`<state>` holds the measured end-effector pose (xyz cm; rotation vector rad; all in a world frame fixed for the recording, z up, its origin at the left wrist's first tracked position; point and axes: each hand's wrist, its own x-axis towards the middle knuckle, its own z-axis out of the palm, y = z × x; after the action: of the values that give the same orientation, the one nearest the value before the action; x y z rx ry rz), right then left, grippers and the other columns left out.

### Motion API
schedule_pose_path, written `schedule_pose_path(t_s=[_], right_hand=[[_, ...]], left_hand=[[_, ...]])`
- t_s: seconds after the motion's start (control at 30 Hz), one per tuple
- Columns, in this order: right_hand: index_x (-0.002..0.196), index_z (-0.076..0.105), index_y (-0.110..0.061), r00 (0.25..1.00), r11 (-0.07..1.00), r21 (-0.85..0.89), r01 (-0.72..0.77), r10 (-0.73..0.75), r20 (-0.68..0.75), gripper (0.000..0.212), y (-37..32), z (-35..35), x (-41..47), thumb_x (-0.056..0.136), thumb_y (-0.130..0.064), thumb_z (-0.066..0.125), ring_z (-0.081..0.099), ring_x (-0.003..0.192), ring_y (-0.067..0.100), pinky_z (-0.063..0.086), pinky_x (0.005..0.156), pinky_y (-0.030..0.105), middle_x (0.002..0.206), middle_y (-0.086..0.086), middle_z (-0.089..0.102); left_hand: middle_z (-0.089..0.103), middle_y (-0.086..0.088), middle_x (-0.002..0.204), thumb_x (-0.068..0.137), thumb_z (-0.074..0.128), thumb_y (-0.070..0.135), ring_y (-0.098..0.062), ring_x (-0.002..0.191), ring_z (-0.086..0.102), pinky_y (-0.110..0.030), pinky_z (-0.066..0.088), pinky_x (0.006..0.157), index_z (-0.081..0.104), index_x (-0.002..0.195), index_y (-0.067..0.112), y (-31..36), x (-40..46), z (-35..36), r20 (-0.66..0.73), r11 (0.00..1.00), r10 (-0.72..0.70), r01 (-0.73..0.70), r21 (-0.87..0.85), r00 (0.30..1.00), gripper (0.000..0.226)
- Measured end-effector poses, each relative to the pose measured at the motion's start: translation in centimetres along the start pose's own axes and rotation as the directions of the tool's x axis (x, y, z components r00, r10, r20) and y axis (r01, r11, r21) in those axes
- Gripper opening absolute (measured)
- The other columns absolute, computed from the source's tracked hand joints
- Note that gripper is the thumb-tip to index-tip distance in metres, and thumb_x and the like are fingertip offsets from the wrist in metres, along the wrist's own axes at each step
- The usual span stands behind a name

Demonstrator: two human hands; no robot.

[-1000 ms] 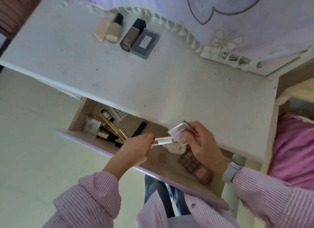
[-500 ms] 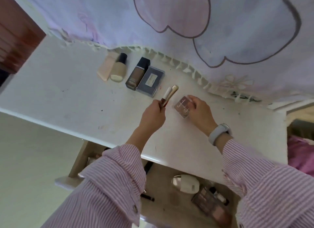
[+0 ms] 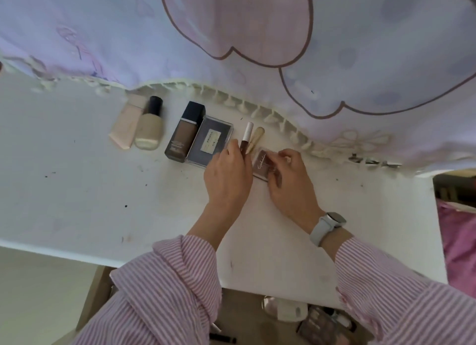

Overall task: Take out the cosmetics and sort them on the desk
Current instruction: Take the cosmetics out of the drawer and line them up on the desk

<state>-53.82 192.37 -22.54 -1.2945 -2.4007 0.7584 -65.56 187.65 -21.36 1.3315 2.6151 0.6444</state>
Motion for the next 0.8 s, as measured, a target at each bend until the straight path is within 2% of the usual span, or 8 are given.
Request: schedule_pose_path(t_s=[0.13,0.23,0.3,0.4,0.47,0.6,0.73,0.8], right_hand=[[0.125,0.053,-0.007,0.999,0.997,-0.078,0.03,-0.031,-0.017,0.039,0.0,0.3,-0.7,0.086,-0.007,0.054,0.047,0.111,0.032,0.049,0.08,0.037,0.129,0.017,0.044],[0.124,0.054,-0.005,0.999,0.996,-0.085,0.033,-0.034,-0.017,0.038,0.0,0.4,-0.6,0.086,-0.008,0.054,0.047,0.11,0.033,0.05,0.08,0.038,0.129,0.019,0.045],[0.124,0.053,-0.004,0.999,0.995,-0.09,0.043,-0.043,-0.007,0.039,0.0,0.3,-0.8,0.085,-0.008,0.056,0.047,0.108,0.035,0.05,0.082,0.04,0.129,0.02,0.045],[0.126,0.051,-0.002,0.996,0.99,-0.114,0.086,-0.082,0.043,0.045,0.3,0.2,-1.4,0.083,-0.011,0.06,0.046,0.107,0.035,0.047,0.089,0.041,0.132,0.019,0.043],[0.128,0.049,-0.003,0.992,0.982,-0.151,0.117,-0.108,0.069,0.047,0.6,0.1,-2.0,0.083,-0.011,0.06,0.047,0.109,0.035,0.045,0.092,0.042,0.134,0.019,0.043],[0.122,0.056,-0.005,0.992,0.972,-0.198,0.124,-0.122,0.019,0.04,0.8,0.0,-2.3,0.083,-0.004,0.059,0.052,0.11,0.037,0.044,0.085,0.044,0.132,0.017,0.05],[0.117,0.059,-0.005,0.992,0.97,-0.212,0.117,-0.124,-0.017,0.037,0.6,0.0,-1.9,0.081,0.001,0.059,0.055,0.107,0.036,0.044,0.081,0.043,0.128,0.016,0.054],[0.119,0.058,-0.006,0.994,0.971,-0.212,0.107,-0.111,-0.011,0.038,0.4,0.0,-1.6,0.082,0.002,0.057,0.054,0.11,0.034,0.043,0.083,0.043,0.13,0.015,0.052]], left_hand=[[0.061,-0.007,0.095,0.096,0.045,0.029,-0.015,0.074,0.047,-0.027,0.031,0.058,0.052,0.114,0.008,-0.3,0.7,0.3,0.029,1.0,-0.015,0.014,0.007,0.999,0.029],[0.056,-0.009,0.104,0.098,0.042,0.027,-0.019,0.078,0.052,-0.025,0.031,0.057,0.049,0.12,0.007,-0.2,0.6,0.1,0.029,1.0,-0.005,0.005,0.008,1.0,0.031],[0.055,-0.01,0.114,0.096,0.046,0.023,-0.022,0.089,0.055,-0.025,0.035,0.058,0.05,0.122,0.007,-0.2,0.0,-0.1,0.028,0.999,0.038,-0.039,0.031,0.999,0.031],[0.056,-0.011,0.122,0.091,0.054,0.025,-0.028,0.104,0.054,-0.034,0.045,0.075,0.055,0.123,0.008,-1.0,-1.5,-0.5,0.04,0.981,0.176,-0.178,0.07,0.984,0.036],[0.053,-0.01,0.13,0.086,0.06,0.033,-0.029,0.117,0.05,-0.041,0.041,0.088,0.052,0.128,0.01,-2.3,-2.5,-0.9,0.112,0.958,0.259,-0.27,0.095,0.959,0.049],[0.026,-0.005,0.152,0.083,0.052,0.056,-0.023,0.141,0.019,-0.044,0.022,0.102,0.033,0.142,0.023,-4.8,-3.6,-1.3,0.357,0.884,0.349,-0.431,0.181,0.867,0.07],[0.021,-0.003,0.154,0.081,0.052,0.058,-0.027,0.141,0.017,-0.048,0.022,0.1,0.033,0.142,0.023,-5.1,-2.6,-0.9,0.37,0.858,0.378,-0.471,0.205,0.849,0.073],[0.015,-0.002,0.156,0.084,0.038,0.062,-0.029,0.141,0.01,-0.049,0.02,0.101,0.026,0.145,0.026,-5.1,-2.0,-0.5,0.383,0.851,0.349,-0.46,0.253,0.856,0.072]])
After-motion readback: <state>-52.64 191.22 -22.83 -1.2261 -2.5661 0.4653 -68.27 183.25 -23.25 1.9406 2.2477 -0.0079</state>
